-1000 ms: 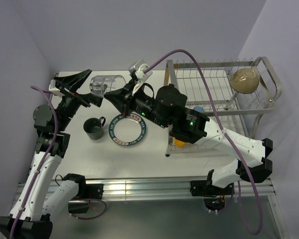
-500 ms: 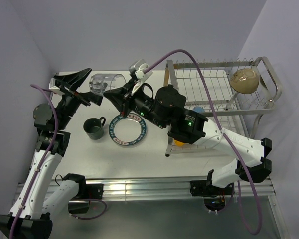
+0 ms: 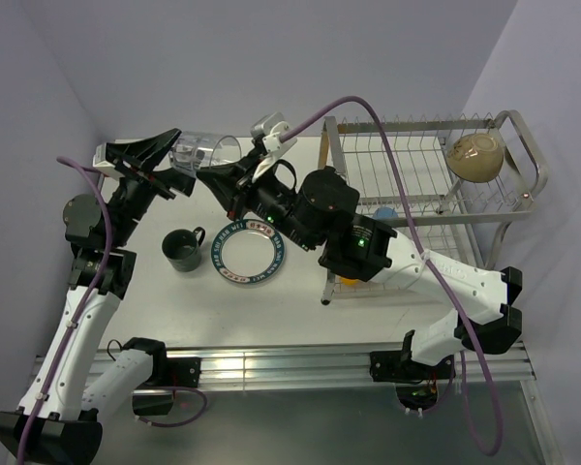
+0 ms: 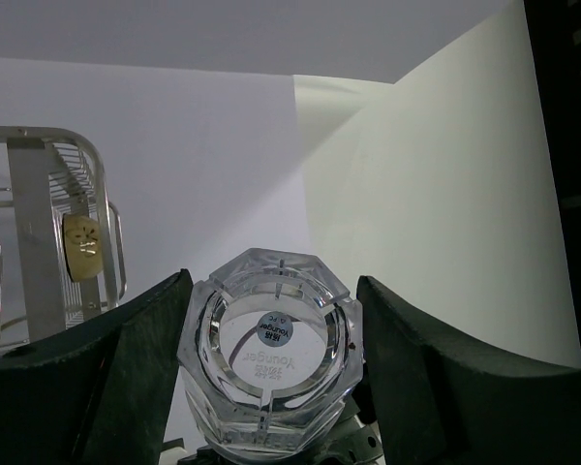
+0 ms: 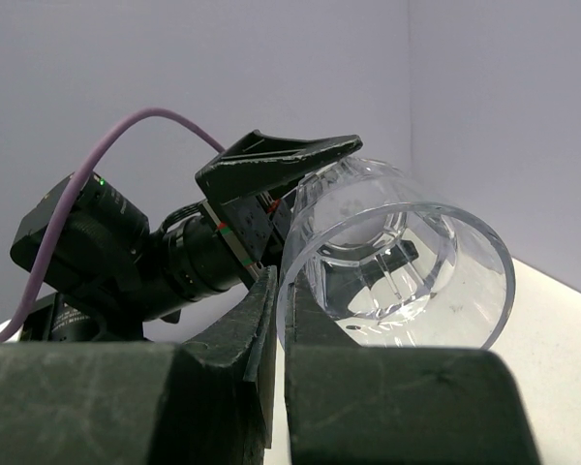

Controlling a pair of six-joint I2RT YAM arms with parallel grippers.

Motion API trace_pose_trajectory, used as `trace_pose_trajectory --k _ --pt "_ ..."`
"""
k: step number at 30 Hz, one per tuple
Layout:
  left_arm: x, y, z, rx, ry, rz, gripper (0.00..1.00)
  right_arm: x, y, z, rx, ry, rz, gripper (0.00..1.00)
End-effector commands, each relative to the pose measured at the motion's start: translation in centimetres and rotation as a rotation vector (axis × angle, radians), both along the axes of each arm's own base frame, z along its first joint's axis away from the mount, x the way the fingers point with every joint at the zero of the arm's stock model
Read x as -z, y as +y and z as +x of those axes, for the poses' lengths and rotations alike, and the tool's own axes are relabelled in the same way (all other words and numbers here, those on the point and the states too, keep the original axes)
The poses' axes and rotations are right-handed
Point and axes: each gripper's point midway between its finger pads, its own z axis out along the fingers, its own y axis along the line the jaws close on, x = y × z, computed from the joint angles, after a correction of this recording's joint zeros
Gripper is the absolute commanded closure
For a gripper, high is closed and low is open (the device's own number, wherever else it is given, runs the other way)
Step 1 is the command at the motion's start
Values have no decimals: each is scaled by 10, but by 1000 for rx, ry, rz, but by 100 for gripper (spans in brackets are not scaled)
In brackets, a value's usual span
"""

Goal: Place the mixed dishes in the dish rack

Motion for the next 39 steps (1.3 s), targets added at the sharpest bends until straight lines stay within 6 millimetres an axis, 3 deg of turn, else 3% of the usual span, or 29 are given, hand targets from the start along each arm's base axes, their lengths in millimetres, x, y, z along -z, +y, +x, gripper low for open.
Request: trace_pose_trajectory --k 1,5,10,14,17,20,23,24,26,27,29,30,31,35,39 --pt "-56 9 -33 156 -6 -257 28 6 1 14 67 -7 -19 100" --pt "-60 8 -34 159 -18 -249 28 9 3 17 84 -6 -25 100" --pt "-56 7 -33 160 -4 -243 17 10 6 22 124 -8 -38 100" --pt "-54 6 -33 157 0 -235 23 11 9 22 129 -12 -43 100" --pt "-53 7 -33 156 -2 -240 33 11 7 22 136 -15 -41 100" --pt "-51 7 -32 156 0 -239 48 13 3 23 151 -13 -44 100" --pt "-47 5 -31 159 5 -231 89 14 0 22 151 -4 -58 100" --pt "-45 4 -29 160 11 -223 100 13 -1 23 156 9 -53 97" --pt "-41 -1 -28 166 14 -181 100 22 -7 23 170 40 -92 48" --pt "-37 -4 -26 170 18 -160 100 21 -10 23 176 48 -92 36" --pt "-25 -14 -25 193 38 -68 100 14 -22 21 190 65 -85 22" --pt "-18 -19 -21 197 48 -26 100 12 -27 20 195 72 -82 6" --pt "-20 -22 -23 180 -3 59 100 14 -34 19 208 88 -92 1" --pt "8 -29 -12 142 15 245 100 -14 -76 5 211 116 -22 0" --pt "53 -29 1 97 82 415 100 -37 -112 -14 182 127 10 0"
